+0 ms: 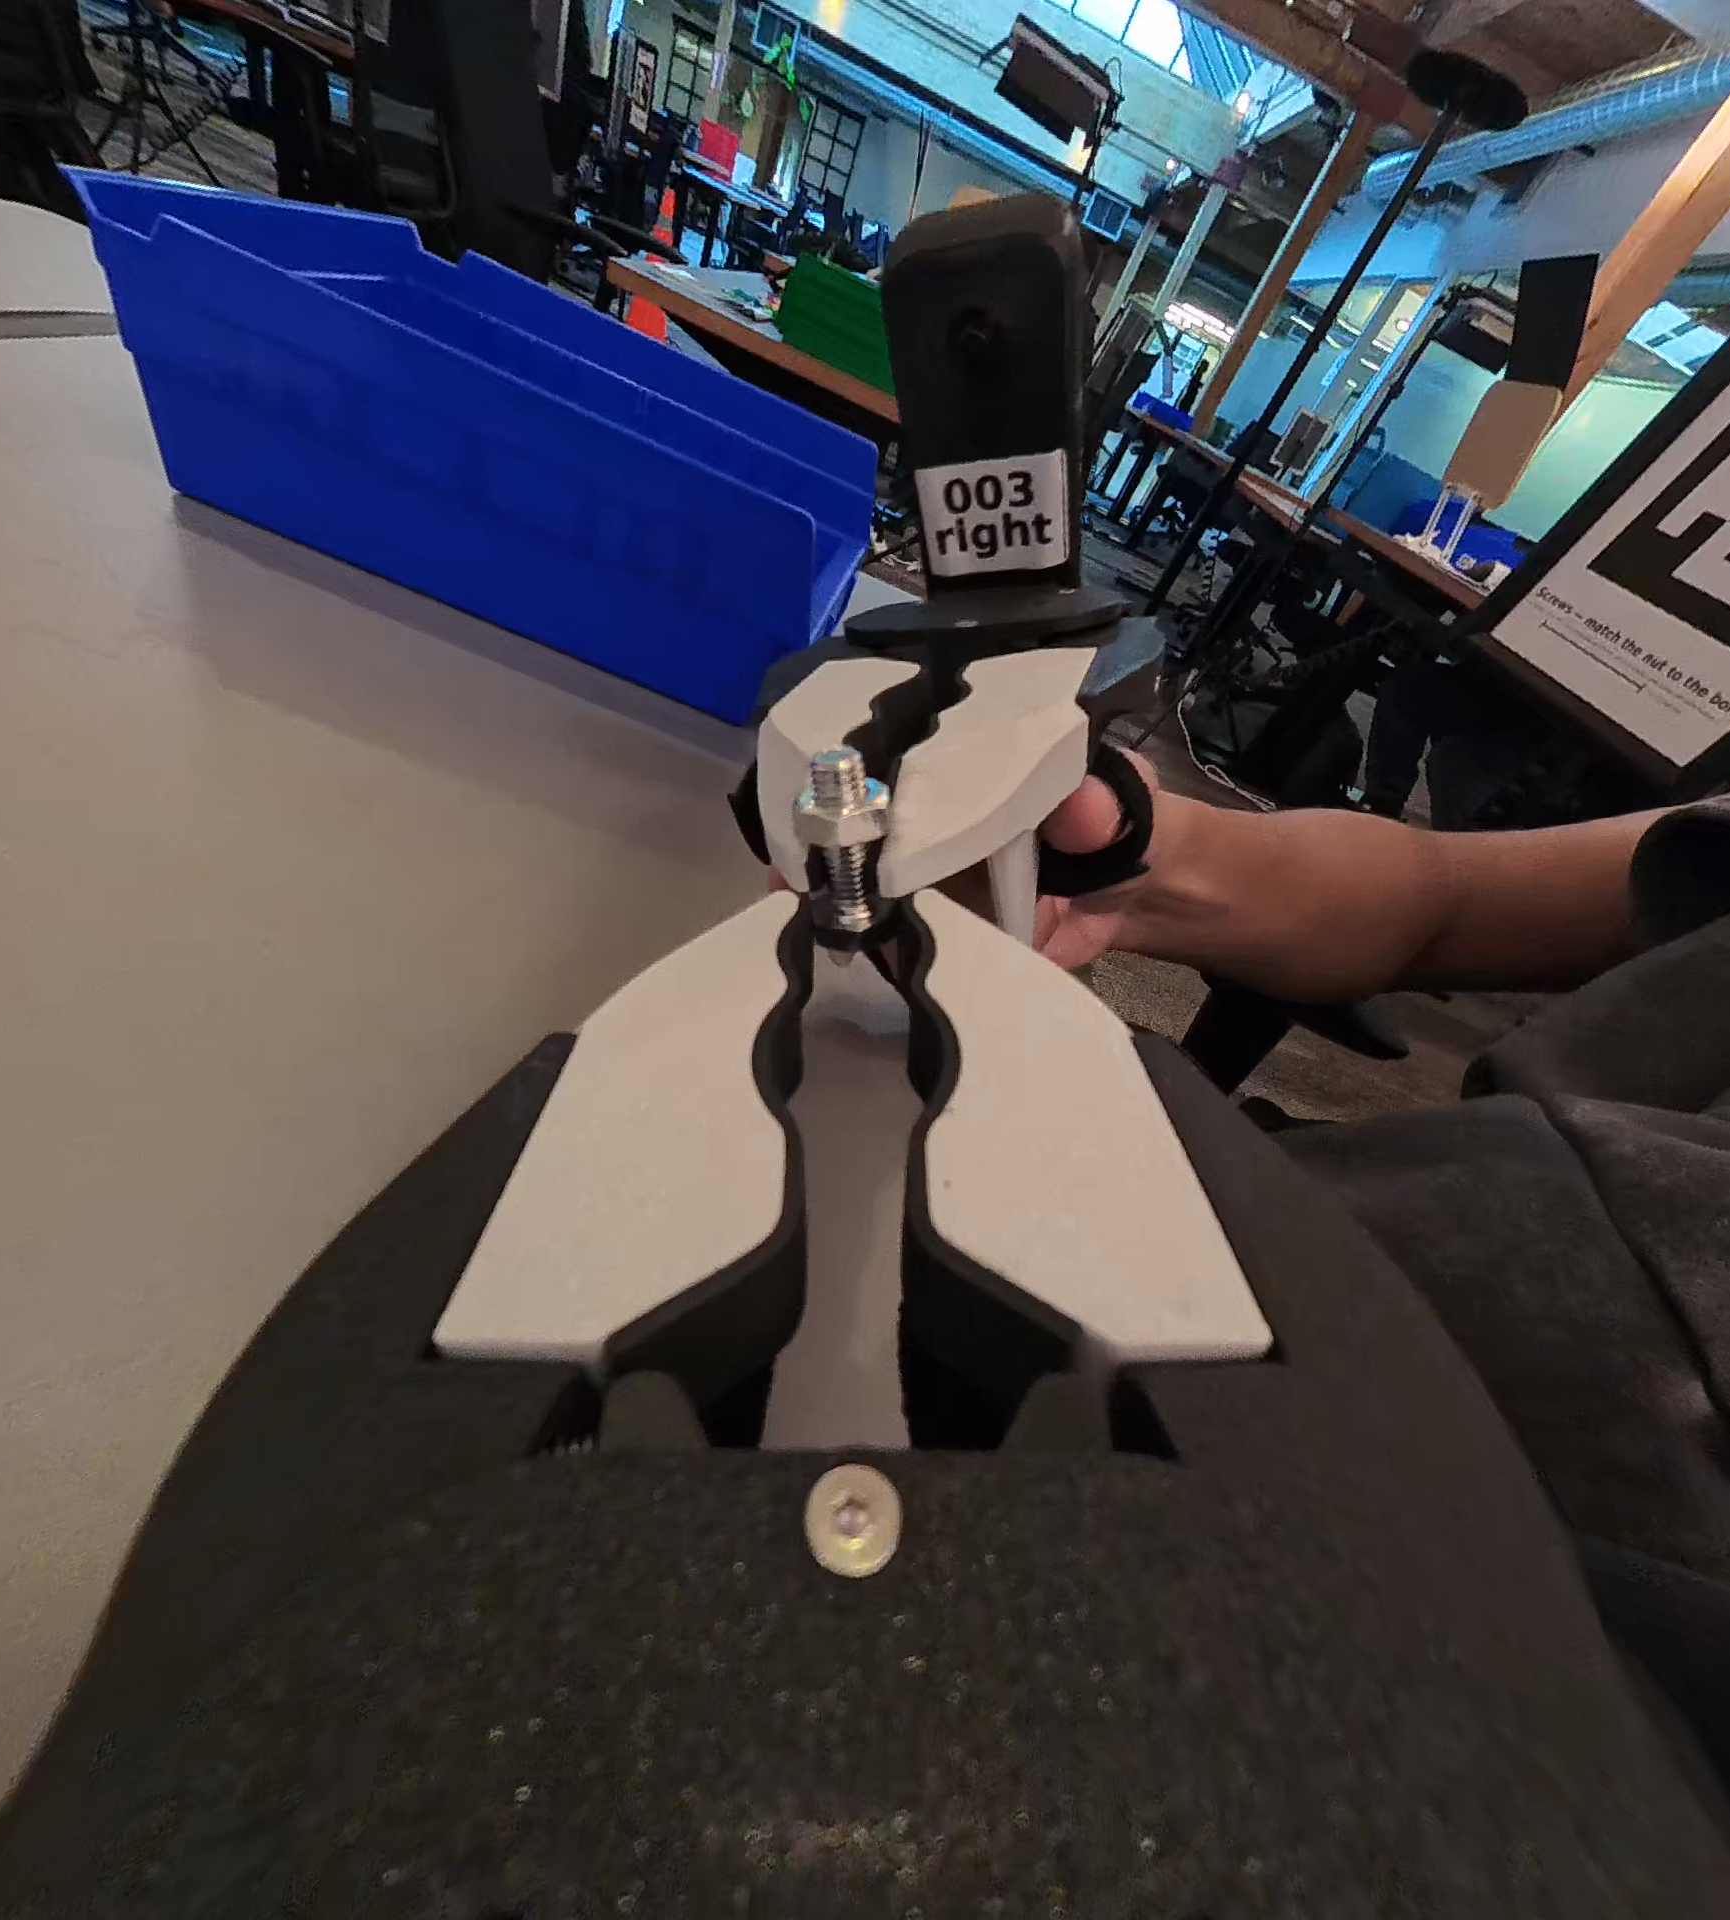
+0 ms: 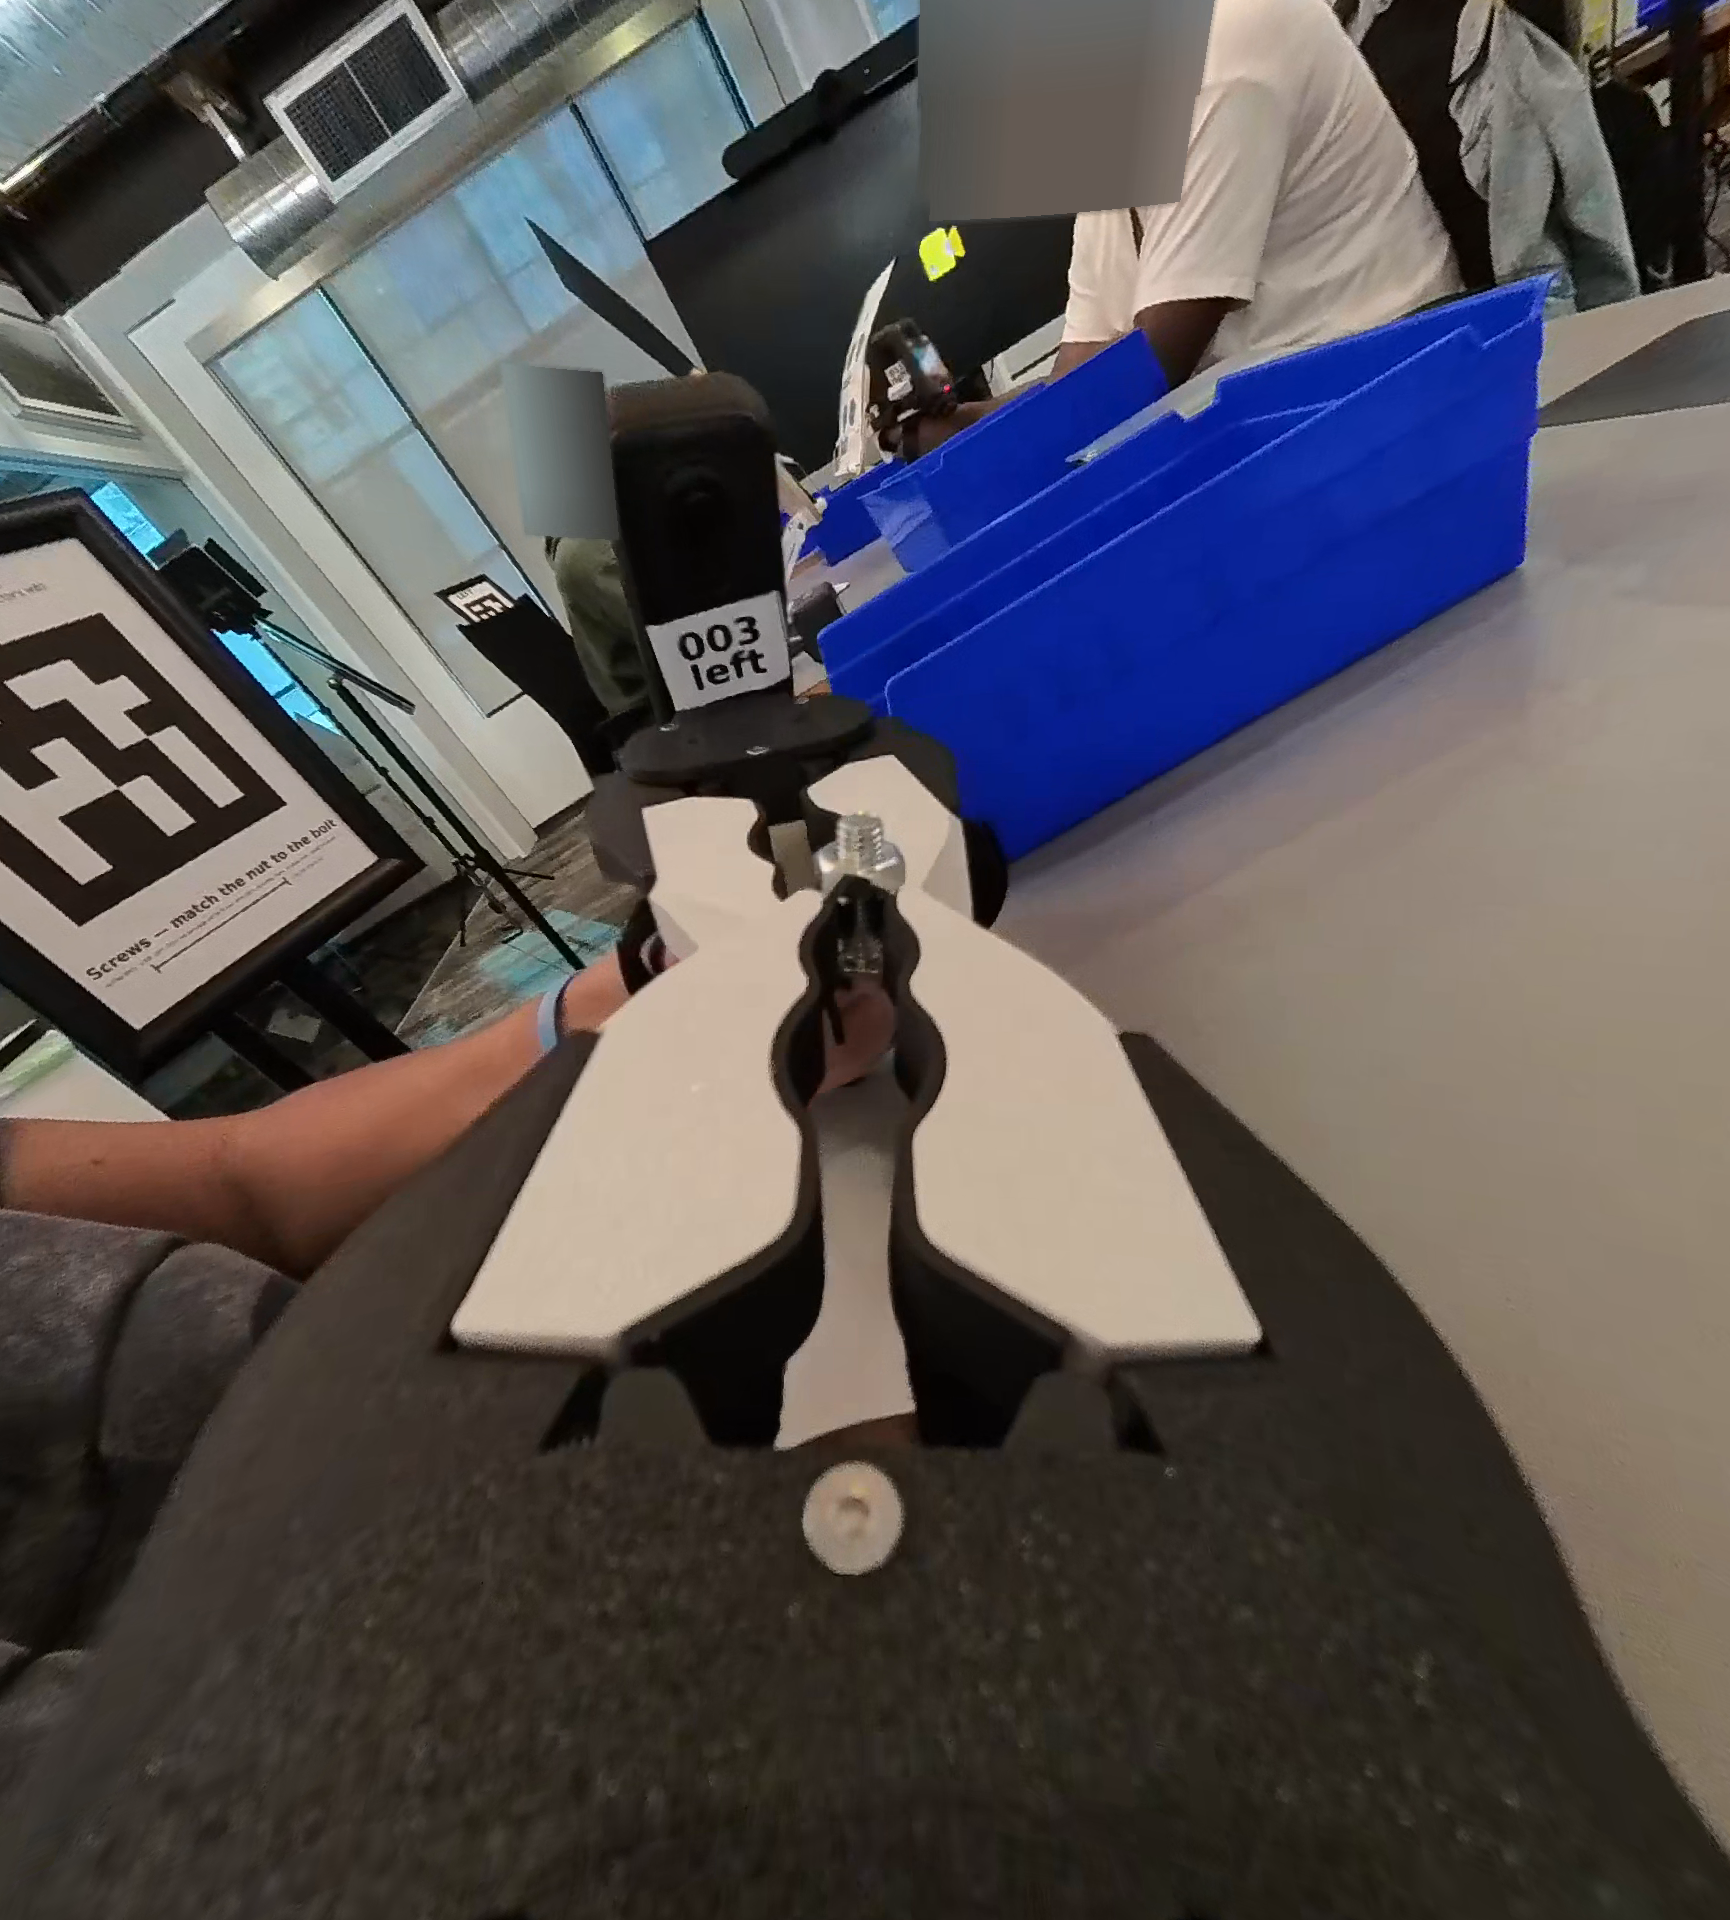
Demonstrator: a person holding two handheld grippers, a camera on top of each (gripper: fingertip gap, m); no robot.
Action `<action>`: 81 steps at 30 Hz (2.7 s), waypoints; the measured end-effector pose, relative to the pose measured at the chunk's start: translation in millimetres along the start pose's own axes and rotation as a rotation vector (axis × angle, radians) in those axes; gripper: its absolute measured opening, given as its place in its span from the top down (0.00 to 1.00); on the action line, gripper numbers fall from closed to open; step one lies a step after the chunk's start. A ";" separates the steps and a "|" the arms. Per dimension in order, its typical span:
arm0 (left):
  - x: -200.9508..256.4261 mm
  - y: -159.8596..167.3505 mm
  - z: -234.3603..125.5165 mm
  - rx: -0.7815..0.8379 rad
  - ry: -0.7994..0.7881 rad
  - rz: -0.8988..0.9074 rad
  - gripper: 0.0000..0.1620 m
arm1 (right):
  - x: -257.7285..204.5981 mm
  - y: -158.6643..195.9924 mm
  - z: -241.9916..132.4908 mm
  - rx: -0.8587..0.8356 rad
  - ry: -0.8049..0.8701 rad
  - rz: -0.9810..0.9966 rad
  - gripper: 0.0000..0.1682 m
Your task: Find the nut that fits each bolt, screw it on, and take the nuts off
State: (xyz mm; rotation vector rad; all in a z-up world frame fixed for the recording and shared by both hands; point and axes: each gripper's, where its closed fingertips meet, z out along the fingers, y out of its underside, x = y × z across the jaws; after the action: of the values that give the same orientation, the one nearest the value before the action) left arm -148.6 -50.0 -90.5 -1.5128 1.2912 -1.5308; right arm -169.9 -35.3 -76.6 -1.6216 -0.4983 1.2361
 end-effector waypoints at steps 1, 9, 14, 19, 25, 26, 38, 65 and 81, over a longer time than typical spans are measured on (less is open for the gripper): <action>0.3 -0.4 -0.6 0.003 0.002 0.000 0.91 | -0.2 -0.3 -0.4 -0.003 -0.002 0.000 0.95; 3.2 0.4 -1.3 0.004 0.029 -0.011 0.91 | -6.4 -17.5 -7.1 0.012 0.026 -0.079 0.82; 11.6 -7.2 -2.3 0.047 0.066 -0.005 0.91 | 2.0 -13.5 -10.1 0.023 -0.006 -0.005 0.81; 8.4 -6.3 -5.8 0.045 0.066 -0.016 0.91 | -3.7 -22.3 -12.4 0.056 -0.025 -0.011 0.82; 14.9 -7.3 -1.2 0.050 0.085 -0.016 0.91 | -0.3 -18.0 -7.4 0.034 -0.021 -0.024 0.77; 14.4 -8.3 -3.3 0.057 0.085 -0.011 0.91 | 5.0 -19.6 -13.4 0.042 -0.012 -0.006 0.81; 15.6 -15.2 -9.8 0.094 0.097 -0.011 0.91 | 10.8 -21.4 -14.9 0.054 0.008 0.001 0.82; 12.2 -12.7 -8.1 0.084 0.085 -0.011 0.91 | 25.6 -25.3 -30.4 0.074 0.039 0.024 0.81; 9.3 -10.3 -7.9 0.071 0.075 -0.010 0.91 | 16.3 -27.4 -36.9 0.061 0.013 0.014 0.80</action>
State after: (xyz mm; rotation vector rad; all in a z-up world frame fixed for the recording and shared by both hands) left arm -155.6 -53.5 -76.6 -1.4325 1.2592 -1.6360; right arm -124.3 -27.9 -61.0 -1.5832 -0.4373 1.2392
